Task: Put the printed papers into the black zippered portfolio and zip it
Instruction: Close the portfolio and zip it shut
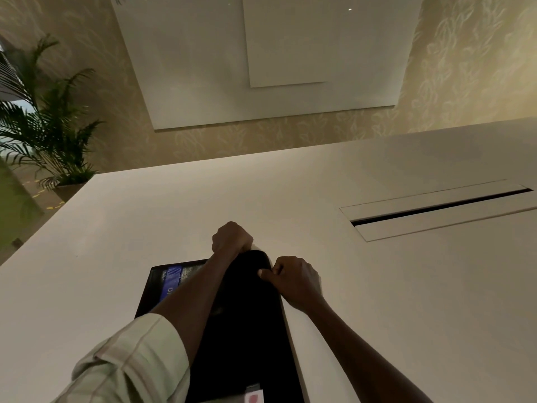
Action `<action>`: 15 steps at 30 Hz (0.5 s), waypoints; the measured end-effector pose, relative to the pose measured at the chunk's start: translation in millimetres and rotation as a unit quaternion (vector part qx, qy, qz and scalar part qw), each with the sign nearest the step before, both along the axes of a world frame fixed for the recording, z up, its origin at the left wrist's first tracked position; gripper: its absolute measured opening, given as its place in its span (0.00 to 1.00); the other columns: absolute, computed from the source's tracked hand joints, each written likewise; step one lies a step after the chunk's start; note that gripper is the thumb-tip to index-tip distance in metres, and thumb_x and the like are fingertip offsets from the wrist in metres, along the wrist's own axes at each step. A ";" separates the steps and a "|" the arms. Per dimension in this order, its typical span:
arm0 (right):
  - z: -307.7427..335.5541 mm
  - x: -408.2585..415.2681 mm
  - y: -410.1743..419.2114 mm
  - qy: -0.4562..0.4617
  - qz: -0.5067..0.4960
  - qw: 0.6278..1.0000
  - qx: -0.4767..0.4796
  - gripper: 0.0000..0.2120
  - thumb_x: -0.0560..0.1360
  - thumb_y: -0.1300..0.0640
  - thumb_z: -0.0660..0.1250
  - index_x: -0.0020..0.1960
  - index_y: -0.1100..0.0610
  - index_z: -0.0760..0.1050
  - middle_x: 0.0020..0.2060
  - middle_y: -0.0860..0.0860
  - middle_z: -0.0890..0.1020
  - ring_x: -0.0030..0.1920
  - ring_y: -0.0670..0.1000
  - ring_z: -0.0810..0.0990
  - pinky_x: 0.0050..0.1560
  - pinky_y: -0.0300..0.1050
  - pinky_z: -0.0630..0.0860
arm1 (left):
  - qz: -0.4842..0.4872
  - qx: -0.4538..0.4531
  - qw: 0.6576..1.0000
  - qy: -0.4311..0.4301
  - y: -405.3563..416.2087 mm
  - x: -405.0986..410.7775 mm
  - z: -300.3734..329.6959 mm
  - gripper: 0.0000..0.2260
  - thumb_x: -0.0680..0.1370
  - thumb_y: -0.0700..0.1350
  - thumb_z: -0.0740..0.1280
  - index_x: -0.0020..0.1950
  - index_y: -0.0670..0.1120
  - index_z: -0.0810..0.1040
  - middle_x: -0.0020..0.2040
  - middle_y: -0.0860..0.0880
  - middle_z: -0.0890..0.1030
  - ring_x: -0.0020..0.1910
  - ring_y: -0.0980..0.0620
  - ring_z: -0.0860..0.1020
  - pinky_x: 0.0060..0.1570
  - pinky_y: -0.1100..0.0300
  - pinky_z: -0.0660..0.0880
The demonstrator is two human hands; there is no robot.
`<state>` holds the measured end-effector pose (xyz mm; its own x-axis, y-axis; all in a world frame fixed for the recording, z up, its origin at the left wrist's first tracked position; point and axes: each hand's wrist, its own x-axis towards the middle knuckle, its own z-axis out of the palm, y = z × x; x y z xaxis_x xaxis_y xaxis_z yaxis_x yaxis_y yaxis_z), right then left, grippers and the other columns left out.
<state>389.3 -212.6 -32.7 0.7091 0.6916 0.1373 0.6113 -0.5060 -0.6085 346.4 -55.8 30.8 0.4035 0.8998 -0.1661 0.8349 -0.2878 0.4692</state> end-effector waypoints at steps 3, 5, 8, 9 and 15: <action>2.4 -3.2 1.4 -0.029 -0.003 0.999 -0.017 0.28 0.65 0.25 0.60 0.33 0.51 0.70 0.33 0.47 0.80 0.38 0.51 0.80 0.39 0.46 0.74 | -0.031 0.004 0.999 0.016 2.3 -1.5 0.4 0.08 0.70 0.44 0.70 0.43 0.43 0.74 0.51 0.43 0.81 0.53 0.41 0.80 0.41 0.57 0.72; 4.6 -4.4 2.4 -0.029 -0.006 0.999 -0.026 0.33 0.61 0.21 0.60 0.33 0.53 0.71 0.31 0.48 0.79 0.35 0.50 0.79 0.37 0.46 0.74 | -0.055 0.006 0.998 0.020 5.0 -1.7 0.3 0.11 0.70 0.46 0.72 0.39 0.42 0.72 0.46 0.44 0.79 0.52 0.42 0.80 0.41 0.57 0.72; 5.2 -3.7 3.1 -0.006 -0.012 1.000 -0.023 0.34 0.59 0.21 0.61 0.32 0.54 0.70 0.29 0.48 0.78 0.34 0.51 0.79 0.36 0.47 0.74 | -0.094 0.039 0.994 0.035 5.6 -0.3 -2.2 0.13 0.71 0.44 0.71 0.35 0.43 0.68 0.45 0.44 0.79 0.51 0.41 0.79 0.41 0.57 0.72; 5.2 -3.4 3.2 -0.002 -0.013 1.000 -0.020 0.33 0.59 0.22 0.62 0.31 0.54 0.69 0.28 0.47 0.77 0.34 0.51 0.79 0.36 0.46 0.74 | -0.109 0.057 0.991 0.043 3.7 0.9 -2.9 0.10 0.72 0.43 0.69 0.36 0.42 0.69 0.47 0.44 0.79 0.51 0.41 0.79 0.41 0.57 0.72; 2.5 -2.8 2.9 0.002 -0.012 1.000 -0.002 0.28 0.64 0.27 0.66 0.30 0.53 0.69 0.31 0.47 0.79 0.36 0.51 0.79 0.34 0.43 0.70 | -0.161 0.162 0.968 0.105 -5.6 6.4 -7.2 0.09 0.73 0.39 0.64 0.51 0.40 0.77 0.54 0.43 0.80 0.56 0.41 0.78 0.44 0.56 0.72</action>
<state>386.5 -209.7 -30.2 0.7255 0.6756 0.1309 0.5967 -0.5229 -0.6087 352.8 -61.5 23.5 0.6592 0.7520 -0.0051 0.7449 -0.6520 0.1416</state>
